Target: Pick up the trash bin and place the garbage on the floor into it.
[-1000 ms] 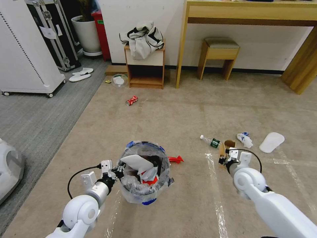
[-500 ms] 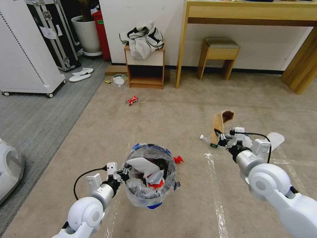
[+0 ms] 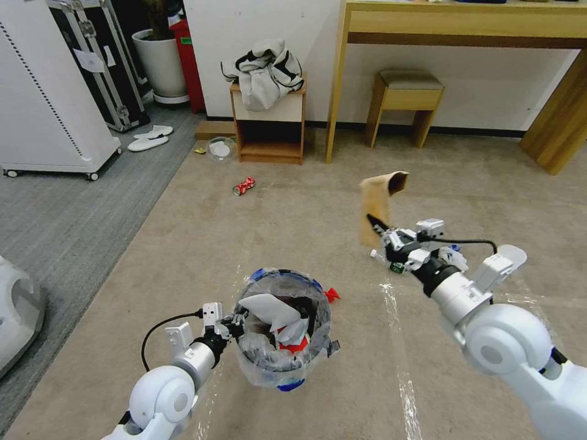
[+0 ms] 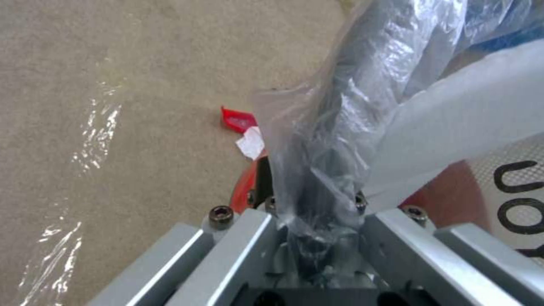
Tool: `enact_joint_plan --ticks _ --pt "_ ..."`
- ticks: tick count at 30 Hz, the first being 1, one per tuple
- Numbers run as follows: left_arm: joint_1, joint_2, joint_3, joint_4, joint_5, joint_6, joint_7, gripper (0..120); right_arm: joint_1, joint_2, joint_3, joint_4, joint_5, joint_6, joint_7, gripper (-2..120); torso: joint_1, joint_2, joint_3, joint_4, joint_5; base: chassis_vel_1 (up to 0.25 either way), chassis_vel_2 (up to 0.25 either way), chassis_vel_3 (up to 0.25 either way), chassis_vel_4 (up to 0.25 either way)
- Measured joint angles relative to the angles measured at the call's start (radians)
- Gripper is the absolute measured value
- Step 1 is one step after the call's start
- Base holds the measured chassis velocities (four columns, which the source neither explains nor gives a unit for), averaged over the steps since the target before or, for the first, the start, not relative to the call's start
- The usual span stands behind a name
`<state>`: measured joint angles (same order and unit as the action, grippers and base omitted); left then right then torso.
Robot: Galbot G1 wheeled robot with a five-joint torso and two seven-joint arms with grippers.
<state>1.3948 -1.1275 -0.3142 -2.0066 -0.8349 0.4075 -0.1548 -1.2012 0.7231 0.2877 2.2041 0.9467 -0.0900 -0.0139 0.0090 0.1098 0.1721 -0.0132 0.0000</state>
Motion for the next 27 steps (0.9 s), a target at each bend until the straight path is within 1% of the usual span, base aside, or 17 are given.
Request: enact_joint_plan --ticks 2,3,5,6,8,9,11,12,15,16,19,27 --pt "0.001 -0.001 0.006 -0.006 -0.001 0.001 -0.001 1 0.004 -0.003 -0.039 -0.003 -0.047 0.007 -0.042 0 0.000 0.000 0.000 0.0001 0.0000 0.000 0.000 0.000 0.000" --pt "0.001 -0.001 0.006 -0.006 -0.001 0.001 -0.001 1 0.004 -0.003 -0.039 -0.003 -0.047 0.007 -0.042 0 0.000 0.000 0.000 0.0001 0.0000 0.000 0.000 0.000 0.000" --pt "0.002 -0.001 0.011 -0.013 -0.002 0.003 -0.003 1 0.005 -0.005 -0.076 -0.017 -0.108 0.016 -0.085 0 0.000 0.000 0.000 0.0000 0.0001 0.000 0.000 0.000 0.000" --pt "0.002 -0.001 0.011 -0.013 -0.002 0.003 -0.003 1 0.005 -0.005 -0.076 -0.017 -0.108 0.016 -0.085 0 0.000 0.000 0.000 0.0000 0.0001 0.000 0.000 0.000 0.000" --pt "0.007 0.001 0.014 -0.022 -0.004 0.004 -0.003 1 0.009 -0.003 -0.111 -0.032 -0.164 0.024 -0.123 0 0.000 0.000 0.000 -0.0001 0.0000 0.000 0.000 0.000 0.000" --pt "0.007 0.001 0.014 -0.022 -0.004 0.004 -0.003 1 0.009 -0.003 -0.111 -0.032 -0.164 0.024 -0.123 0 0.000 0.000 0.000 -0.0001 0.0000 0.000 0.000 0.000 0.000" --pt "0.013 0.003 0.017 -0.027 -0.004 0.005 -0.003 1 0.018 0.004 -0.140 -0.050 -0.222 0.031 -0.152 0 0.000 0.000 0.000 0.0000 0.0000 0.000 0.000 0.000 0.000" --pt "0.013 0.003 0.017 -0.027 -0.004 0.005 -0.003 1 0.018 0.004 -0.140 -0.050 -0.222 0.031 -0.152 0 0.000 0.000 0.000 0.0000 0.0000 0.000 0.000 0.000 0.000" --pt "0.022 0.006 0.021 -0.030 -0.004 0.006 0.000 1 0.025 0.020 -0.174 -0.080 -0.295 0.044 -0.174 0 0.000 0.000 0.000 0.0001 0.0000 0.000 0.000 0.000 0.000" --pt "0.022 0.006 0.021 -0.030 -0.004 0.006 0.000 1 0.025 0.020 -0.174 -0.080 -0.295 0.044 -0.174 0 0.000 0.000 0.000 0.0001 0.0000 0.000 0.000 0.000 0.000" --pt "0.027 0.009 0.029 -0.038 -0.004 0.009 0.002 1 0.018 0.033 -0.183 -0.113 -0.372 0.064 -0.206 0 0.000 0.000 0.000 0.0001 0.0000 0.000 0.000 0.000 0.000" --pt "0.028 0.007 0.037 -0.050 -0.010 0.022 -0.010 1 0.007 0.047 -0.206 -0.157 -0.433 0.095 -0.235 0 0.000 0.000 0.000 -0.0001 0.0000 0.000 0.000 0.000 0.000"
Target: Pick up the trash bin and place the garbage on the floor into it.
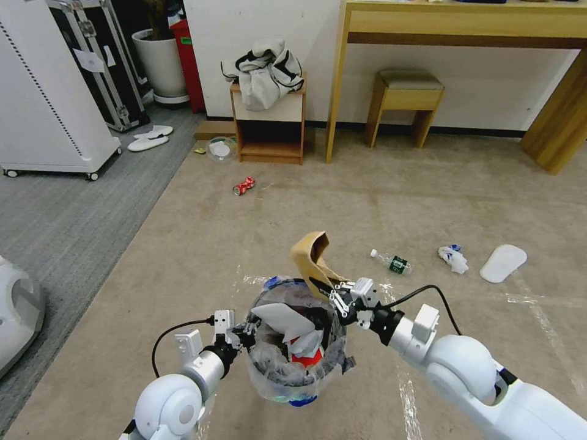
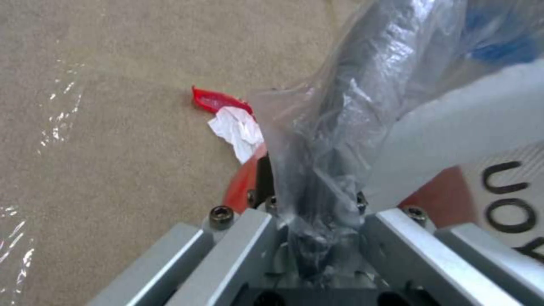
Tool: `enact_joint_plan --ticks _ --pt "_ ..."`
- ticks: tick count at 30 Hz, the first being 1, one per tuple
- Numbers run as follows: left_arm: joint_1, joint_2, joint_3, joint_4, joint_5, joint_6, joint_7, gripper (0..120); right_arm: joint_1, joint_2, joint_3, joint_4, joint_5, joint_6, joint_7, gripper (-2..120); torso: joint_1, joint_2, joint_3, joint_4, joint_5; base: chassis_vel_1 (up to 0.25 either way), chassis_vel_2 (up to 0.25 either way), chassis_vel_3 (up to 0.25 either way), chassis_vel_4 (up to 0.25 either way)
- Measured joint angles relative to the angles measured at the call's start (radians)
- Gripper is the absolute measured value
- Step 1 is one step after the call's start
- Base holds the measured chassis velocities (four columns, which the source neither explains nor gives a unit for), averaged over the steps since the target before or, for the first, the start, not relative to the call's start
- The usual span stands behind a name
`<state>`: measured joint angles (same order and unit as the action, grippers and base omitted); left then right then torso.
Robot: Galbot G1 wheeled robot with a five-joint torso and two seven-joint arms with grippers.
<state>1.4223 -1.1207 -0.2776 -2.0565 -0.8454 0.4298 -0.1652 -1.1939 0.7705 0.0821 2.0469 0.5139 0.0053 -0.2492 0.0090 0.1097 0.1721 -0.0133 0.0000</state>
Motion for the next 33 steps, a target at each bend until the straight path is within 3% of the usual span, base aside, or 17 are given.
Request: enact_joint_plan --ticks 21,33 --pt "-0.007 -0.049 0.001 0.023 0.004 0.006 -0.035 1 -0.006 -0.027 -0.041 0.027 -0.034 0.016 -0.034 0 0.000 0.000 0.000 0.0001 0.0000 0.000 0.000 0.000 0.000" --pt "-0.007 -0.053 -0.021 0.038 0.010 0.006 -0.036 1 -0.044 -0.040 -0.012 0.090 -0.037 0.016 -0.036 0 0.000 0.000 0.000 0.0001 0.0000 0.000 0.000 0.000 0.000"
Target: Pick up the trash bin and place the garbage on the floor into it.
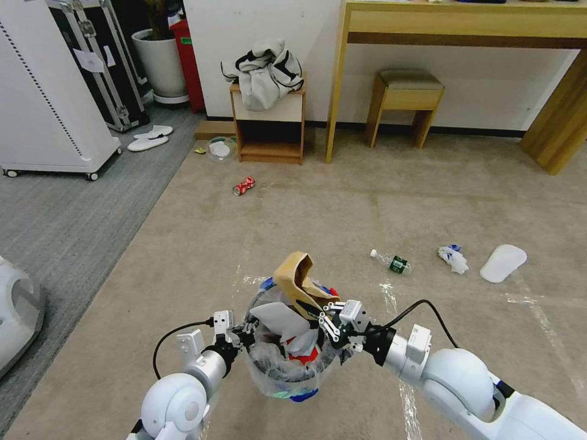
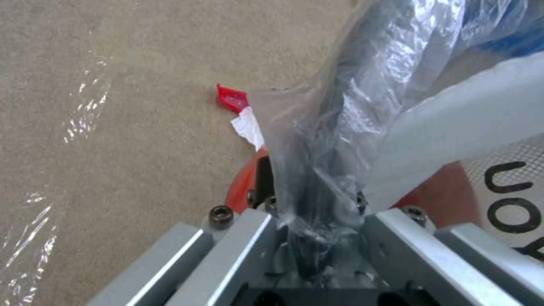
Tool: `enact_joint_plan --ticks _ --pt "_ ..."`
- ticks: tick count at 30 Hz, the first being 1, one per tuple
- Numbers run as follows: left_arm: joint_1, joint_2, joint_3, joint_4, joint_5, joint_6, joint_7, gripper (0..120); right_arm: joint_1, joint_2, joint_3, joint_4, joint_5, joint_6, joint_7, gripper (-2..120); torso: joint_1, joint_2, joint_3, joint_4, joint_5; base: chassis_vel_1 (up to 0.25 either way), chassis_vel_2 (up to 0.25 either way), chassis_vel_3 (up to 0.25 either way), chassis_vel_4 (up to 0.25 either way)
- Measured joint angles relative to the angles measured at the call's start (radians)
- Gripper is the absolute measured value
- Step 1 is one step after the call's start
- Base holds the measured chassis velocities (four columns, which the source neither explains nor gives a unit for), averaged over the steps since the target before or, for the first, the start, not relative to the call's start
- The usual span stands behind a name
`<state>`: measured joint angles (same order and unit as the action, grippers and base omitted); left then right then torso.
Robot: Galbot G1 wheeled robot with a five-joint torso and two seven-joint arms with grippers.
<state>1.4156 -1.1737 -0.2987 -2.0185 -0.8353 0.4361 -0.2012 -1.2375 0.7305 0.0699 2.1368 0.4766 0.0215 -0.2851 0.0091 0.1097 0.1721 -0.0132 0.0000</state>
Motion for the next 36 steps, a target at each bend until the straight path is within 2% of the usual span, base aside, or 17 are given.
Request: enact_joint_plan --ticks 8,11,36 --pt "0.008 -0.003 0.000 -0.016 -0.004 0.000 -0.001 1 -0.057 0.002 0.015 0.004 -0.026 -0.007 -0.011 0 0.000 0.000 0.000 -0.0001 -0.0001 0.000 0.000 0.000 0.000" --pt "0.021 -0.003 -0.001 -0.039 -0.012 0.000 -0.003 1 -0.083 0.029 0.007 -0.022 -0.066 -0.003 -0.017 0 0.000 0.000 0.000 -0.0001 0.0001 0.000 0.000 0.000 0.000" --pt "0.047 -0.007 -0.001 -0.074 -0.019 0.001 -0.001 1 -0.108 0.099 -0.062 -0.091 -0.180 -0.014 -0.003 0 0.000 0.000 0.000 0.0000 0.0001 0.000 0.000 0.000 0.000"
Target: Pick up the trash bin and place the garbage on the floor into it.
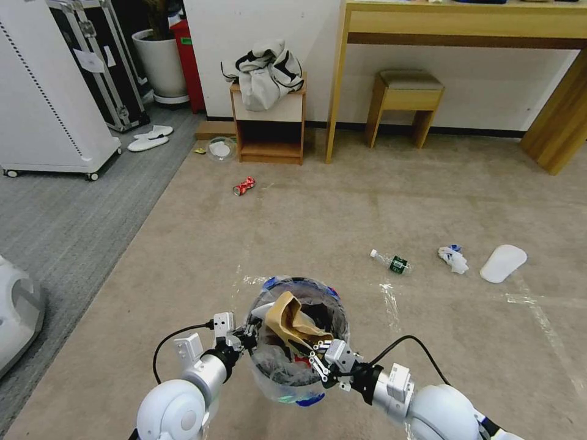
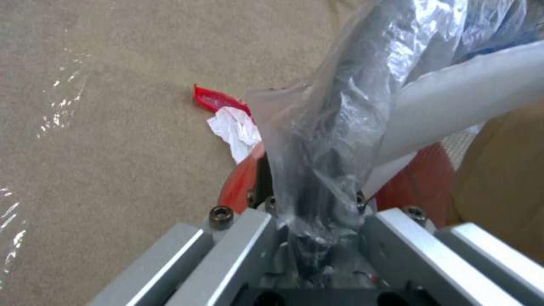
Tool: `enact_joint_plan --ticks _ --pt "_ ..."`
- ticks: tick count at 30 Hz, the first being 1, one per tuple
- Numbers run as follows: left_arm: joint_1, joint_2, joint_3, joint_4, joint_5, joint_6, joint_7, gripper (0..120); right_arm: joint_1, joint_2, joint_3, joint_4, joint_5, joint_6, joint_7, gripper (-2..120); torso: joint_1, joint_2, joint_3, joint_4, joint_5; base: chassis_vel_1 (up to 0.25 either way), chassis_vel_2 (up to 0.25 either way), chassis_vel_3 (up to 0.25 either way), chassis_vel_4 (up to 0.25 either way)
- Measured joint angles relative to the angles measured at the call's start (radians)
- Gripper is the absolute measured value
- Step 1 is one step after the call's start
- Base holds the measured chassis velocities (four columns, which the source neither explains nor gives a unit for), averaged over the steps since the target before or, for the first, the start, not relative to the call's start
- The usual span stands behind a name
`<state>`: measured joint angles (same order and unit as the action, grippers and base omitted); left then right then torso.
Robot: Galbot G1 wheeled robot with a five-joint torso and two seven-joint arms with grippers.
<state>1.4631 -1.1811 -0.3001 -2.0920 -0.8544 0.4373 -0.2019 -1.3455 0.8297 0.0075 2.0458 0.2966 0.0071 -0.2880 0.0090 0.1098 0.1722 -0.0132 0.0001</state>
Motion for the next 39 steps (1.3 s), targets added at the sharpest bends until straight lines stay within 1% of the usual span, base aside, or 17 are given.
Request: enact_joint_plan --ticks 5,6,7,9,10,12,13,15,16,18,19,21,23,25,26,29,39 --pt "0.000 -0.003 0.004 -0.003 -0.001 0.001 0.000 1 0.006 0.001 -0.005 -0.003 0.000 -0.001 0.007 0 0.000 0.000 0.000 0.0000 -0.0001 0.000 0.000 0.000 0.000" --pt "0.003 -0.005 0.005 -0.007 -0.001 0.001 0.000 1 0.014 0.002 -0.009 -0.006 0.000 -0.002 0.011 7 0.000 0.000 0.000 0.0000 -0.0001 0.000 0.000 0.000 0.000" --pt "0.003 -0.005 0.005 -0.007 -0.001 0.001 0.000 1 0.014 0.002 -0.009 -0.006 0.000 -0.002 0.011 7 0.000 0.000 0.000 0.0000 -0.0001 0.000 0.000 0.000 0.000" --pt "0.008 -0.005 0.005 -0.008 0.002 0.002 0.000 1 0.026 0.002 -0.013 -0.005 0.009 -0.004 0.017 23 0.000 0.000 0.000 0.0000 -0.0001 0.000 0.000 0.000 0.000" --pt "0.008 -0.005 0.005 -0.008 0.002 0.002 0.000 1 0.026 0.002 -0.013 -0.005 0.009 -0.004 0.017 23 0.000 0.000 0.000 0.0000 -0.0001 0.000 0.000 0.000 0.000" --pt "0.009 -0.005 0.003 -0.005 0.006 0.002 0.000 1 0.031 -0.005 -0.013 0.009 0.017 -0.007 0.017 35 0.000 0.000 0.000 0.0000 -0.0001 0.000 0.000 0.000 0.000" --pt "0.009 -0.005 0.003 -0.005 0.006 0.002 0.000 1 0.031 -0.005 -0.013 0.009 0.017 -0.007 0.017 35 0.000 0.000 0.000 0.0000 -0.0001 0.000 0.000 0.000 0.000" --pt "0.008 -0.004 -0.001 0.000 0.008 0.002 0.000 1 0.033 -0.015 -0.005 0.030 0.025 -0.010 0.017 45 0.000 0.000 0.000 0.0000 0.0000 0.000 0.000 0.000 0.000" --pt "0.008 -0.004 -0.001 0.000 0.008 0.002 0.000 1 0.033 -0.015 -0.005 0.030 0.025 -0.010 0.017 45 0.000 0.000 0.000 0.0000 0.0000 0.000 0.000 0.000 0.000" --pt "0.004 -0.002 -0.005 0.005 0.009 0.002 0.000 1 0.031 -0.029 0.006 0.054 0.034 -0.016 0.016 55 0.000 0.000 0.000 0.0000 -0.0001 0.000 0.000 0.000 0.000" --pt "0.004 -0.002 -0.005 0.005 0.009 0.002 0.000 1 0.031 -0.029 0.006 0.054 0.034 -0.016 0.016 55 0.000 0.000 0.000 0.0000 -0.0001 0.000 0.000 0.000 0.000" --pt "-0.002 -0.001 -0.008 0.010 0.007 0.002 0.000 1 0.030 -0.038 0.024 0.068 0.037 -0.016 0.008 67 0.000 0.000 0.000 0.0000 -0.0001 0.000 0.000 0.000 0.000" --pt "-0.005 0.000 -0.008 0.012 0.006 0.002 0.000 1 0.030 -0.040 0.029 0.071 0.038 -0.016 0.003 70 0.000 0.000 0.000 0.0000 0.0000 0.000 0.000 0.000 0.000" --pt "-0.011 0.000 -0.008 0.017 0.004 0.002 -0.001 1 0.037 -0.052 0.037 0.078 0.045 -0.017 -0.014 82 0.000 0.000 0.000 0.0000 0.0000 0.000 0.000 0.000 0.000" --pt "-0.011 0.000 -0.008 0.017 0.004 0.002 -0.001 1 0.037 -0.052 0.037 0.078 0.045 -0.017 -0.014 82 0.000 0.000 0.000 0.0000 0.0000 0.000 0.000 0.000 0.000" --pt "-0.015 -0.001 -0.006 0.023 0.003 0.002 -0.003 1 0.043 -0.064 0.038 0.097 0.056 -0.026 -0.018 96 0.000 0.000 0.000 0.0001 -0.0001 0.000 0.000 0.000 0.000" --pt "-0.028 -0.004 -0.018 0.036 -0.010 0.000 -0.012 1 0.013 -0.095 0.061 0.134 0.079 -0.042 -0.029 100 0.000 0.000 0.000 -0.0001 -0.0001 0.000 0.000 0.000 0.000"
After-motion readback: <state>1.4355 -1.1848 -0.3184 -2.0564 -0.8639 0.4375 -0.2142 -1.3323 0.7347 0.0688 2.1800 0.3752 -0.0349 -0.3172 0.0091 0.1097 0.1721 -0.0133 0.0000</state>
